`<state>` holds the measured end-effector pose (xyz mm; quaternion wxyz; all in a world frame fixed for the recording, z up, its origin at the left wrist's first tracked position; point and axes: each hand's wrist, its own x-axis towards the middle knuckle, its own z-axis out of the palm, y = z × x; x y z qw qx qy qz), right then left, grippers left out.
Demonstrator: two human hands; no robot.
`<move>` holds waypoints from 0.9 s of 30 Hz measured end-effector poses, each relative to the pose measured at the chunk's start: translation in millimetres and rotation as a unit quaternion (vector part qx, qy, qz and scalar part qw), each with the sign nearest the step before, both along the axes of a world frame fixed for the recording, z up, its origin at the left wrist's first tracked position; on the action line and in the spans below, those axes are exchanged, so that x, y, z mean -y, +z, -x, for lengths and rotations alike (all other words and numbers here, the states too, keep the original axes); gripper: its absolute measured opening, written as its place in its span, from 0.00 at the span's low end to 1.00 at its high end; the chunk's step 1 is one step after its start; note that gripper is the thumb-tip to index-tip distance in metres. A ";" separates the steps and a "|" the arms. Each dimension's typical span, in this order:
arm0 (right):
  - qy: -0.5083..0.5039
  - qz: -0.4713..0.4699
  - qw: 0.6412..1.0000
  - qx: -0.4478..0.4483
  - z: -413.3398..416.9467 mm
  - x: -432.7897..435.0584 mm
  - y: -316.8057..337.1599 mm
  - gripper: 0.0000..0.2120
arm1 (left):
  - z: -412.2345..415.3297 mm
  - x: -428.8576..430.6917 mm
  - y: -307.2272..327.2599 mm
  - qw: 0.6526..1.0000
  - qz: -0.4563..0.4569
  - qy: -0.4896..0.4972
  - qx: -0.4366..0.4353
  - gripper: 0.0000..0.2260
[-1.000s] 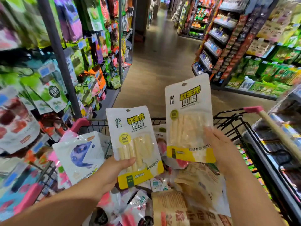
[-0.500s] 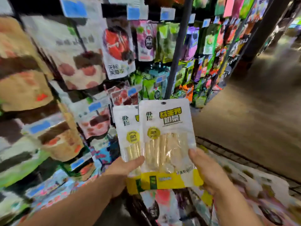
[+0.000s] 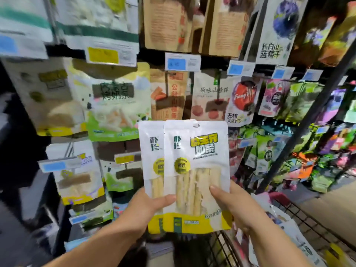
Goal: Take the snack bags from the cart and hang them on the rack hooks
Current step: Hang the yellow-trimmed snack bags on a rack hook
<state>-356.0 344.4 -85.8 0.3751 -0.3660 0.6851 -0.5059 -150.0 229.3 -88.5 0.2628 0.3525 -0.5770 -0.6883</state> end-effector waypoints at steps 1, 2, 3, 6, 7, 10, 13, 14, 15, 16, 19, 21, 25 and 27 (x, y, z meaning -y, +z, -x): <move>0.018 0.002 1.000 -0.004 -10.5 12.9 4.8 0.32 | -13.9 6.9 4.8 1.000 0.006 0.013 -0.001 0.13; 0.031 0.000 0.999 -0.008 -21.8 26.3 9.5 0.32 | -28.2 14.6 7.9 1.000 0.013 0.024 0.000 0.14; 0.042 0.004 0.999 -0.010 -34.8 40.2 13.9 0.31 | -43.1 22.8 10.8 0.999 0.018 0.037 0.000 0.14; 0.077 0.030 0.996 -0.026 -80.8 79.6 24.1 0.23 | -92.7 46.1 19.2 0.997 0.040 0.069 0.001 0.13; 0.091 0.037 0.995 -0.025 -98.5 91.2 26.9 0.21 | -109.9 53.2 21.4 0.996 0.049 0.075 0.001 0.13; 0.113 0.060 0.992 -0.019 -145.0 124.1 31.5 0.23 | -160.0 72.6 28.0 0.993 0.073 0.093 -0.008 0.14; 0.125 0.073 0.989 -0.020 -183.2 154.4 33.0 0.27 | -202.0 87.5 33.2 0.991 0.075 0.113 -0.008 0.16; 0.123 0.076 0.989 -0.019 -194.0 163.2 32.8 0.26 | -214.6 92.3 33.3 0.990 0.073 0.120 -0.008 0.18; 0.117 0.075 0.990 -0.022 -203.9 171.7 31.4 0.24 | -225.9 97.2 32.6 0.989 0.069 0.127 -0.010 0.22; 0.115 0.073 0.990 -0.022 -213.7 179.8 30.0 0.24 | -236.3 101.9 31.6 0.989 0.066 0.136 -0.008 0.25; 0.123 0.077 0.989 -0.014 -239.0 199.0 25.4 0.30 | -261.8 114.9 26.9 0.984 0.059 0.166 0.006 0.19; 0.129 0.082 0.988 0.000 -250.8 209.0 25.4 0.29 | -275.2 121.0 23.4 0.980 0.059 0.187 0.013 0.15; 0.149 0.108 0.983 0.011 -261.0 223.8 36.3 0.21 | -294.5 126.1 13.0 0.970 0.055 0.233 0.025 0.14; 0.147 0.121 0.982 -0.005 -257.4 231.5 43.5 0.17 | -300.2 125.0 9.7 0.965 0.051 0.256 0.025 0.11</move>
